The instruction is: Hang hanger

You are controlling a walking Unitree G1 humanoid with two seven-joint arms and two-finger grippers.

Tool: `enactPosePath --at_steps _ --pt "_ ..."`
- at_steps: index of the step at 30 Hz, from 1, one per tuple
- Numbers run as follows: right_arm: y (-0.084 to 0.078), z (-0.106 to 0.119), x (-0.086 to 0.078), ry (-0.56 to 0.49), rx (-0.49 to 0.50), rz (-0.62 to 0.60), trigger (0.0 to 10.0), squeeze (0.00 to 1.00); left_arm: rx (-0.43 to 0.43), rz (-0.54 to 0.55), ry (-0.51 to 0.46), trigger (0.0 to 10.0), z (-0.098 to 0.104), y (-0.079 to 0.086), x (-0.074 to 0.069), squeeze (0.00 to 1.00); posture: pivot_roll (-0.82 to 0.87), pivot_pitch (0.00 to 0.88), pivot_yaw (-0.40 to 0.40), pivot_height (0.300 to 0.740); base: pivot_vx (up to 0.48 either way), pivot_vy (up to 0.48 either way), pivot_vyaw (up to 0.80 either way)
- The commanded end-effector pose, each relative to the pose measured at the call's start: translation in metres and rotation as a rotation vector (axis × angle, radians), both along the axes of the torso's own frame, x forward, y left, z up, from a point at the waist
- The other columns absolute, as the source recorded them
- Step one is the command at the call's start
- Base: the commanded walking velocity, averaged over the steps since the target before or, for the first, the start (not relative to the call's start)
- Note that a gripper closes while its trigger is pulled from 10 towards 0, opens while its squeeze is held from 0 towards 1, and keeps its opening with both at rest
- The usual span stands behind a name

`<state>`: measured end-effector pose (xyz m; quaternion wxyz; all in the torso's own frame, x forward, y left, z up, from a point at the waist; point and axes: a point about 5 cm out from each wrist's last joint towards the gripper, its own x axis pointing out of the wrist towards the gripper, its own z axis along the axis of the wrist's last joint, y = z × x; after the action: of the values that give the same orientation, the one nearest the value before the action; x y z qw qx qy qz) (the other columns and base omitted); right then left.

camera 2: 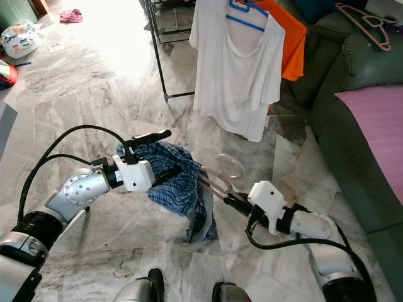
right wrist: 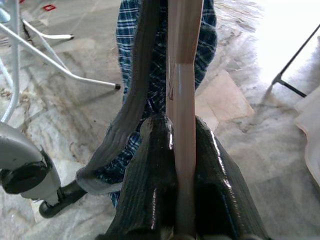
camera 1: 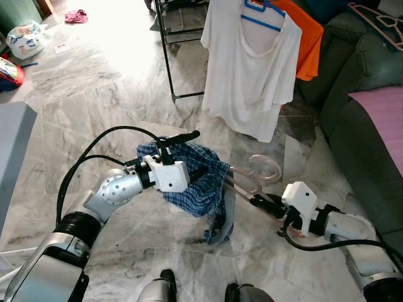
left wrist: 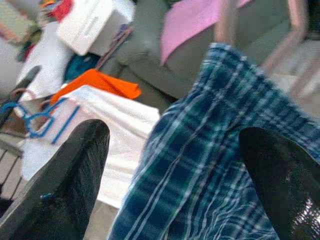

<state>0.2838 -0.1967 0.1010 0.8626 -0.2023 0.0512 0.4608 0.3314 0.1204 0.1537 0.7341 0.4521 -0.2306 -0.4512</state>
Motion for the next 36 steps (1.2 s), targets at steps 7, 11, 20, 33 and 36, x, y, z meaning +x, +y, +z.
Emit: enactPosePath --at_steps 7,11,20,33,36 --pt "-0.002 0.002 -0.002 0.019 -0.047 0.071 10.0 0.00 0.158 -0.058 0.044 10.0 -0.009 0.005 -0.001 0.00 0.02 0.260 0.046 0.740 0.000 0.000 0.00" --pt "0.000 0.005 -0.003 0.016 -0.049 0.093 10.0 0.00 0.197 -0.052 0.081 10.0 -0.014 0.005 0.001 0.00 0.02 0.256 0.047 0.740 0.000 0.000 0.00" --pt "0.003 0.004 -0.008 0.037 -0.060 0.139 10.0 0.00 0.247 -0.039 0.131 0.0 -0.018 0.008 0.005 0.00 0.01 0.253 0.046 0.740 0.000 0.000 0.00" --pt "-0.001 0.004 -0.007 0.030 -0.148 0.154 10.0 0.00 0.354 -0.041 0.226 0.0 -0.032 0.012 0.004 0.00 0.01 0.252 0.049 0.740 0.000 0.000 0.00" --pt "-0.003 0.002 -0.006 0.024 -0.173 0.152 10.0 0.00 0.374 -0.049 0.247 0.0 -0.035 0.013 0.003 0.00 0.01 0.252 0.050 0.740 0.000 0.000 0.00"
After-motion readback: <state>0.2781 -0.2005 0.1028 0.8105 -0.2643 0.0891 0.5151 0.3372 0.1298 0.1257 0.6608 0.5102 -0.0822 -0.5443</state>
